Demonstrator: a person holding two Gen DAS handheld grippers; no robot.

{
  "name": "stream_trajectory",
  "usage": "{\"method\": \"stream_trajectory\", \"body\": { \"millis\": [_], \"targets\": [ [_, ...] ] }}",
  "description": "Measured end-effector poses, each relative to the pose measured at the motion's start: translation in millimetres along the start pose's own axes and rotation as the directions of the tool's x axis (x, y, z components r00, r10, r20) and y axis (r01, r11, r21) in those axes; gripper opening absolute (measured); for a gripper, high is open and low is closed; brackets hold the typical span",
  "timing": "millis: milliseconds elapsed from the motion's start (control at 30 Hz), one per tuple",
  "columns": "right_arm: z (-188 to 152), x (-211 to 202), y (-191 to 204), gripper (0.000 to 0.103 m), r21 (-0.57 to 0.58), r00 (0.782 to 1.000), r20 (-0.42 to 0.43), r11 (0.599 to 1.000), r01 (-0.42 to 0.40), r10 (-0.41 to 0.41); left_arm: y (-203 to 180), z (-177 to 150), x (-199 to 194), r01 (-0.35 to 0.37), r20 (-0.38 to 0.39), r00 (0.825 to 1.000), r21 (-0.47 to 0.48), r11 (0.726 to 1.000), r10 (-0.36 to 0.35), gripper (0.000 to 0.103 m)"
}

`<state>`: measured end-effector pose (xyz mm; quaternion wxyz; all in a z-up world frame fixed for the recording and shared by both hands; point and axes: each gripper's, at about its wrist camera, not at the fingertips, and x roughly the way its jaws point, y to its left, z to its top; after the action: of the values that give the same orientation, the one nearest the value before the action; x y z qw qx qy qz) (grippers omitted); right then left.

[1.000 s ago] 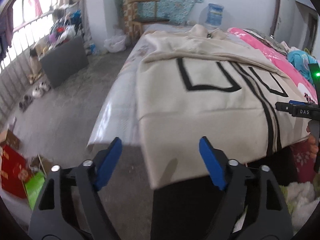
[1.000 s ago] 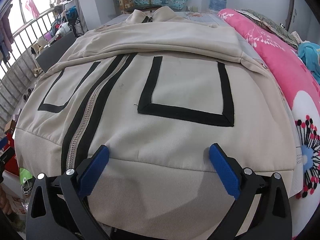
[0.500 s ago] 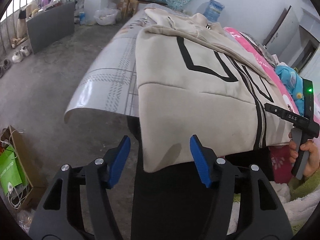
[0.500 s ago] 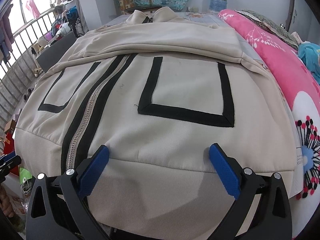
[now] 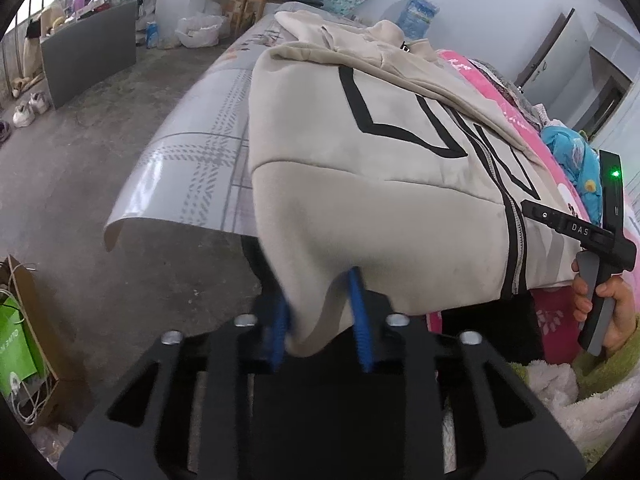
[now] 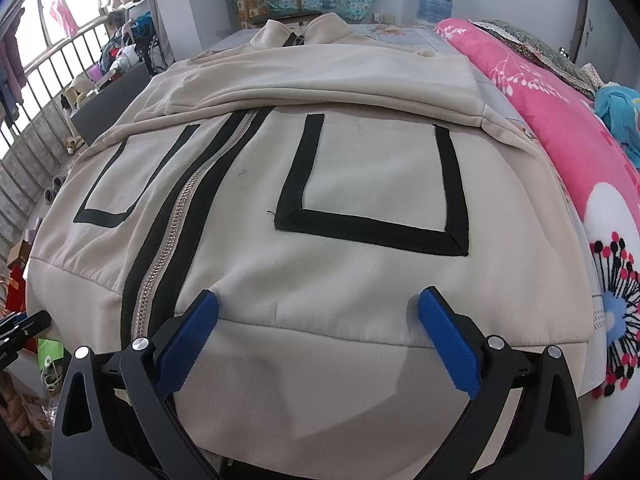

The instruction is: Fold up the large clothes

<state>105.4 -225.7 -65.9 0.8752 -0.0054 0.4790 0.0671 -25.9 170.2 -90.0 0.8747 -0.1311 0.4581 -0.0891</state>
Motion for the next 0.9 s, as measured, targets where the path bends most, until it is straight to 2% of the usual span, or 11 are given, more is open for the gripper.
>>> {"method": "stream_trajectory", "body": {
  "millis": [200,367,467,500,567,700,900],
  "targets": [
    [0.5,0.2,-0.6,0.097,-0.001,1.0,0.003,1.0,0.001,-0.001,-7.9,3.5,-19.7,-0.026,0.014,1.0,0.026,0.999,0.026,0.008],
    [1.0,-0.2,-0.8,0.097,-0.004,1.0,0.002,1.0,0.0,0.0,-29.6,12.5,-23.7,-0.122,0.013,0.993,0.105,0.987,0.121,0.007],
    [2.7,-2.9,-3.5,0.097,0.004,1.0,-0.019,1.0,-0.013,0.013,-44.3,13.0,-16.7,-0.217,0.002,0.976,0.173,0.961,0.22,0.007],
    [2.5,-5.9,-5.4,0.097,0.004,1.0,-0.019,1.0,-0.014,0.014,-51.4,11.8,-12.9,-0.263,0.005,0.963,0.212,0.941,0.268,0.007],
    [-0.3,-13.9,-8.1,0.097,-0.005,1.0,-0.005,1.0,0.001,-0.001,-60.6,9.7,-9.0,-0.31,0.018,0.949,0.26,0.915,0.316,0.007],
    [-10.8,-39.1,-25.7,0.097,-0.013,1.0,0.008,1.0,0.017,-0.017,-64.6,8.9,-5.4,-0.335,0.022,0.939,0.281,0.899,0.343,0.007],
    [-34.3,-64.0,-55.6,0.091,0.023,0.998,-0.064,1.0,0.01,-0.008,-60.9,8.9,-2.1,-0.337,0.011,0.938,0.269,0.902,0.347,0.007]
  ]
}}
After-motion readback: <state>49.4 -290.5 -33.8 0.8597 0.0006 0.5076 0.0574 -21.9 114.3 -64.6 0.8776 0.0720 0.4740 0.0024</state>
